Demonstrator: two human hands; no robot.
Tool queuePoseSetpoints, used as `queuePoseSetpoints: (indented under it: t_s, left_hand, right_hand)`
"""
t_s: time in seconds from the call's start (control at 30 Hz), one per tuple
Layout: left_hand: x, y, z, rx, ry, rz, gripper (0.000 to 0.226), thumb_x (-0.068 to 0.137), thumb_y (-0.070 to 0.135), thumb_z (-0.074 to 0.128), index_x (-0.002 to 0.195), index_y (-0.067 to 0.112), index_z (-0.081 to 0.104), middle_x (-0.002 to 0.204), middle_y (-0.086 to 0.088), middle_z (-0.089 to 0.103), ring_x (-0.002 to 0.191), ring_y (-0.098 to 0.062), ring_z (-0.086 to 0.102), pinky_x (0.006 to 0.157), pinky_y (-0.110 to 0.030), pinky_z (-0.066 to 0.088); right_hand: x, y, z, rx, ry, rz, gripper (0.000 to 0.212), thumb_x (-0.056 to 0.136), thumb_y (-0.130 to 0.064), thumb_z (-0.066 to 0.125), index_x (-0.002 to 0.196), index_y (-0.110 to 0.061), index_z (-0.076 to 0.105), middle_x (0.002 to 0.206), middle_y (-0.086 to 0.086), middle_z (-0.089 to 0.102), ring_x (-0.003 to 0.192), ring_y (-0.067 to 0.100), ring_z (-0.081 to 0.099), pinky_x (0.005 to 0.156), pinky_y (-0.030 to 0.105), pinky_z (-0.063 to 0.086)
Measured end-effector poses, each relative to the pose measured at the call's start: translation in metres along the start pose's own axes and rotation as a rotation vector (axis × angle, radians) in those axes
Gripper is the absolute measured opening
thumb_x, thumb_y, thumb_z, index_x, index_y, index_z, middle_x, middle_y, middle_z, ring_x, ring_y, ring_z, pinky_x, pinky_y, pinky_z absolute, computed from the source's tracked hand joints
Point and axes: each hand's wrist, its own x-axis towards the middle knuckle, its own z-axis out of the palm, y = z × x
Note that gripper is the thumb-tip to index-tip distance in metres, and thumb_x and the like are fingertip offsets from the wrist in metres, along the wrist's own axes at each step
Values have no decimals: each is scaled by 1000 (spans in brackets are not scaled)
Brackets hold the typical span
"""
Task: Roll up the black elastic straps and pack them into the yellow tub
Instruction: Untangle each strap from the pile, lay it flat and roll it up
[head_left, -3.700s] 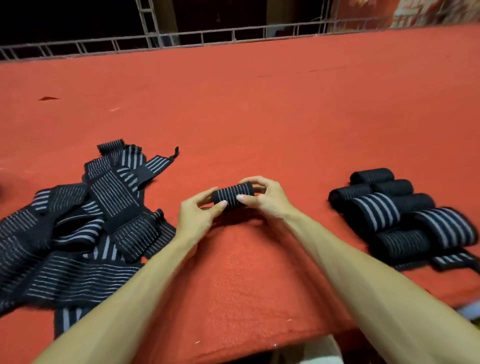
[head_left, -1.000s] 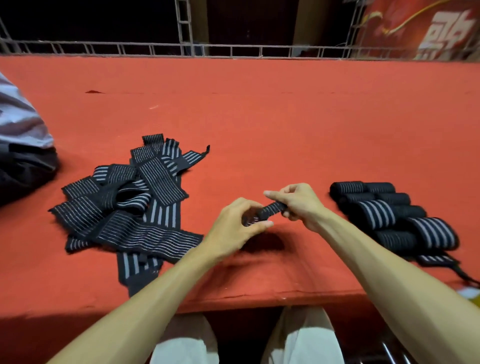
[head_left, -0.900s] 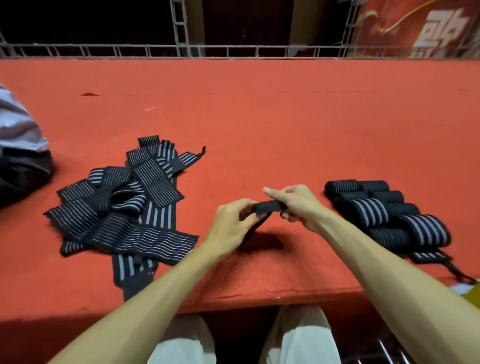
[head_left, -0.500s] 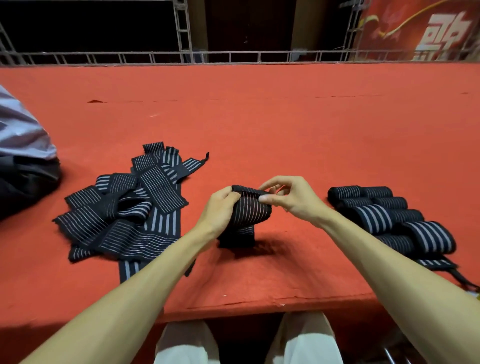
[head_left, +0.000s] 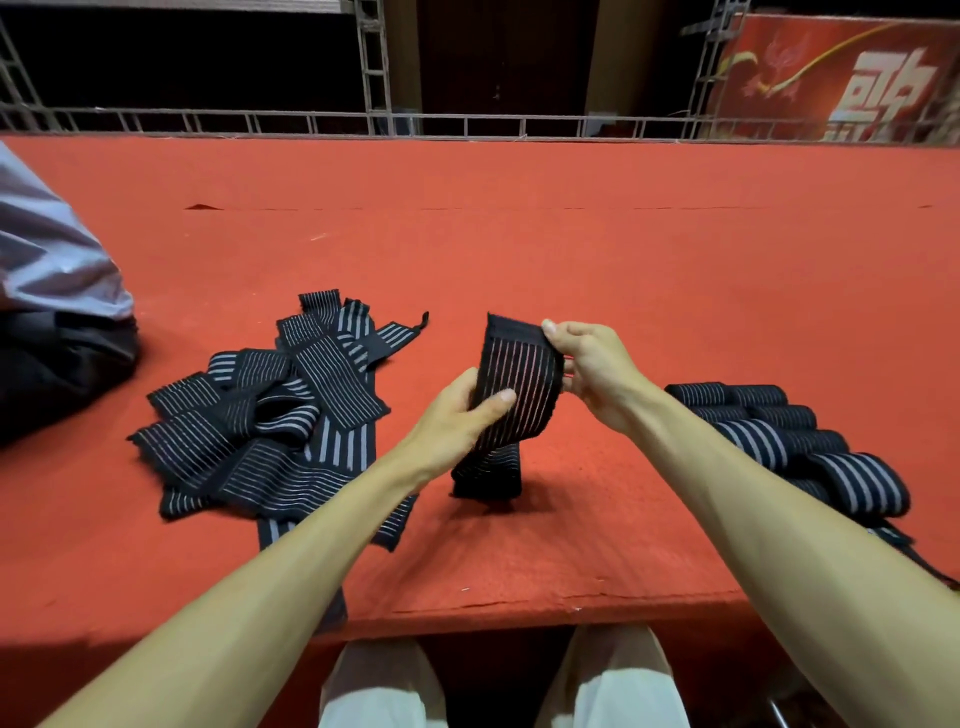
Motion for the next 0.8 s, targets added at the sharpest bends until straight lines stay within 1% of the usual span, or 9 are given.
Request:
queuePoseSetpoints:
  t_s: [0.1,0.2,0.3,0.33,0.4,0.5,0.6,0.7,0.8]
  left_hand:
    - [-8,0,0,158,-82,30,26,95,16,60,121,19,58,115,5,67,106,-9,64,94,-33,52]
    - [-12,17,5,156,-107,27,18,99,12,51,113,13,62,104,0,68,86,-16,65,82,-48,56]
    - [-16,50,13,-25,-189,38,19,100,9,49,115,7,61,96,-7,63,74,-15,61,61,-32,57]
    - [-16,59,14,-87,-221,36,20,99,9,50,116,3,60,92,-10,62,71,-17,60,60,-29,56]
    - [-15,74,18,-180,-295,22,22,98,9,53,115,-1,59,83,-10,61,64,-17,59,59,-26,55]
    - [-10,75,28,-273,-366,-35,16,97,9,53,110,2,60,73,-3,65,57,-12,60,57,-23,54]
    - [-4,53,41,-281,-347,-104,15,97,9,53,109,3,60,74,-5,64,57,-13,60,57,-23,54]
    - [2,13,59,-239,-295,-194,22,98,7,51,116,-5,57,78,-13,61,55,-13,59,56,-22,53]
    - [11,-30,75,-151,-250,-270,24,99,5,49,115,-13,53,77,-17,58,51,-11,58,52,-20,53]
  right_hand:
    - [-9,-19,-5,132,28,-22,27,99,-22,54,75,-11,58,60,-1,55,48,9,47,47,21,38]
    - [-13,-41,-15,204,12,-34,20,97,-26,58,87,-10,65,69,3,60,53,12,50,47,23,41]
    - [-20,-65,-23,282,-2,-49,21,95,-27,60,92,-7,67,75,7,66,57,15,59,55,27,51]
    - [-22,-72,-25,315,1,-59,21,95,-26,61,94,-5,67,74,7,67,56,15,61,55,27,53]
    - [-25,-84,-29,343,42,-71,22,94,-24,62,96,-2,65,64,2,67,48,10,60,47,22,51]
    - [-21,-82,-40,254,128,-55,19,92,-24,64,91,-5,63,55,-2,64,40,7,56,39,18,45]
    - [-8,-56,-49,161,172,-15,19,89,-25,68,84,-7,63,60,0,66,43,7,58,41,19,46]
    - [11,-13,-60,119,198,56,17,86,-22,72,85,-8,63,69,5,68,48,9,60,46,22,50]
    - [33,34,-69,95,184,135,11,86,-15,72,88,-11,62,78,9,67,52,10,62,49,23,52]
